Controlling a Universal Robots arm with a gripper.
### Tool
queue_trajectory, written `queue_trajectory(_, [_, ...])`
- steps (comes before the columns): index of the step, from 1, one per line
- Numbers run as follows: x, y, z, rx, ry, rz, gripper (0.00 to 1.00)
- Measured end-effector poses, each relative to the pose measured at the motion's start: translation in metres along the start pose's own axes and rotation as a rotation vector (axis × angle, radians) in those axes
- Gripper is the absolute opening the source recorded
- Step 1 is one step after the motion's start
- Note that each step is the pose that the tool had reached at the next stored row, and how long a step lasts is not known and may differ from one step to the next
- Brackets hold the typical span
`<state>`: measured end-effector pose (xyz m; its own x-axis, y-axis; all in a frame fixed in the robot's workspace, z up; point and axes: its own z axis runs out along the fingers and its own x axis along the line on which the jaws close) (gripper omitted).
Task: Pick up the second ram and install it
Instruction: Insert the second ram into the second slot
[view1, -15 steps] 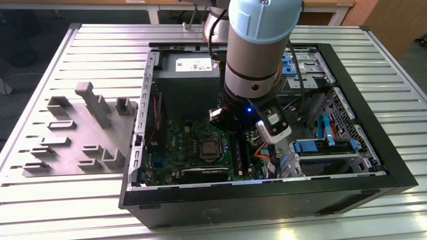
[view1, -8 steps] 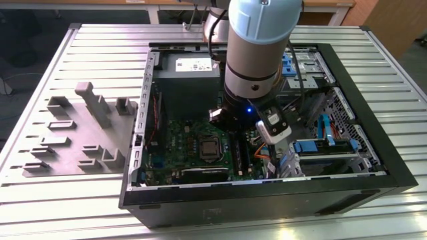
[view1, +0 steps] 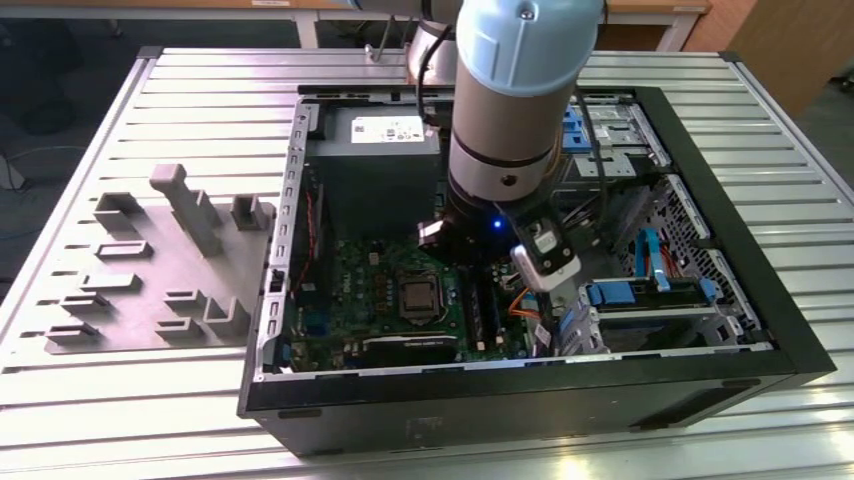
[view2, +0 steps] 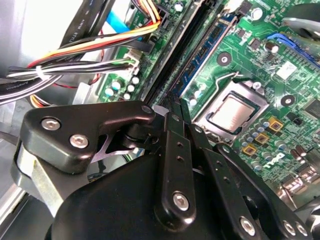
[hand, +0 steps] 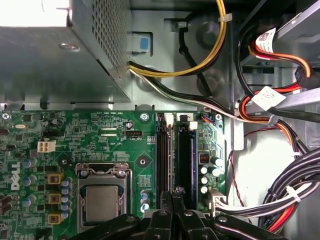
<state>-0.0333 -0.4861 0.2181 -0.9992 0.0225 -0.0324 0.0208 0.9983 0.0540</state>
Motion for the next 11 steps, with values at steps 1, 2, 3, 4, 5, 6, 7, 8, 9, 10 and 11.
queue_trajectory(1, [0.0,0.0,0.0006,0.0,0.0,0.0,0.12])
queue_trajectory(2, [0.0001,-0.0001,0.0009,0.0002,0.0001,0.0,0.12])
queue_trajectory(3, [0.0,-0.0001,0.001,0.0003,0.0001,0.0,0.12])
queue_trajectory(4, [0.0,-0.0001,0.001,0.0002,0.0001,0.0,0.12])
queue_trajectory(5, [0.0,-0.0001,0.0015,-0.0004,-0.0001,0.0,0.12])
queue_trajectory(6, [0.0001,-0.0001,0.0023,-0.0006,-0.0001,0.0,0.12])
queue_trajectory(7, [0.0001,-0.0001,0.003,-0.0004,0.0,0.0,0.12])
queue_trajectory(8, [0.0001,-0.0002,0.0037,-0.0002,0.0,0.0,0.12])
queue_trajectory(9, [0.0002,-0.0003,0.0041,0.0,0.0001,0.0,0.12])
queue_trajectory(10, [0.0002,-0.0003,0.0042,0.0001,0.0001,0.0,0.12])
queue_trajectory(11, [0.0002,-0.0003,0.0043,0.0,0.0001,0.0,0.12])
